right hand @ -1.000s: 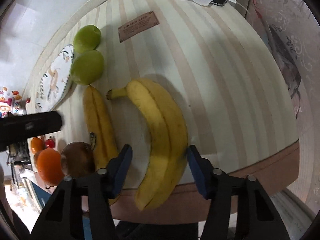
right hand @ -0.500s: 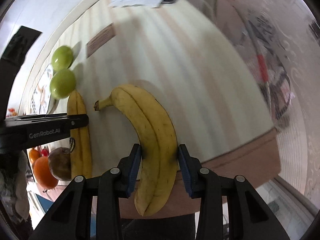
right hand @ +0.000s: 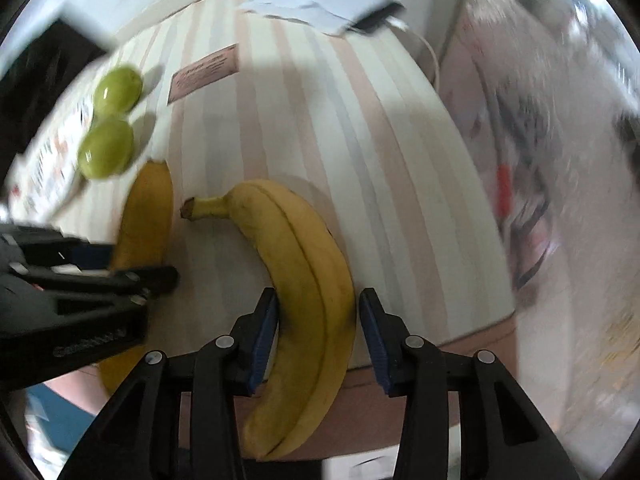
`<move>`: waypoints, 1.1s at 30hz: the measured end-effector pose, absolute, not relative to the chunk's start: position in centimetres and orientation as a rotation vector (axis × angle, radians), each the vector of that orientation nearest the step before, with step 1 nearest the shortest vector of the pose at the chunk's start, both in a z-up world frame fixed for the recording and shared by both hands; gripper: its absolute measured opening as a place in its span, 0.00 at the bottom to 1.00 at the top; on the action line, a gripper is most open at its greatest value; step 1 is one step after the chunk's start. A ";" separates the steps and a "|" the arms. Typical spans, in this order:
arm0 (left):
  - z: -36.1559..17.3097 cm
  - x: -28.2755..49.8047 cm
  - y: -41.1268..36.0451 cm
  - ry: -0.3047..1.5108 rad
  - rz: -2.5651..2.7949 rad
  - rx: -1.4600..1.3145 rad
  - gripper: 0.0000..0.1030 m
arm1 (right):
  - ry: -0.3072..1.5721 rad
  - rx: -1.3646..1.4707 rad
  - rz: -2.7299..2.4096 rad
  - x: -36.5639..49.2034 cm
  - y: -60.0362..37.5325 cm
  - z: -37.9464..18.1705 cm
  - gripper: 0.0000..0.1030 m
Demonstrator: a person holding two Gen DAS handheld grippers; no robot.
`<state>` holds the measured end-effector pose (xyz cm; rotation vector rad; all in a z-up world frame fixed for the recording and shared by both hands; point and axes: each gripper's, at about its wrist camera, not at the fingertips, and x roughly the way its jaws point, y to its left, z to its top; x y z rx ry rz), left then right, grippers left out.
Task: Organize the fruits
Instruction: 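Carry both bananas onto the floral plate and open both tools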
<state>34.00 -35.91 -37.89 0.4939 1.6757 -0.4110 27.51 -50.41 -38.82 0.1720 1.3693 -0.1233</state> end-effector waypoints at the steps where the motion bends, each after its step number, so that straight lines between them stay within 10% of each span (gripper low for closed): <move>1: -37.8 33.7 -35.8 1.668 -0.416 0.500 0.30 | 1.363 0.170 -0.122 27.4 -50.3 -38.8 0.39; 33: -18.8 39.7 -23.5 1.447 -0.415 -0.027 0.29 | 1.158 0.448 0.135 30.5 -47.5 -23.8 0.38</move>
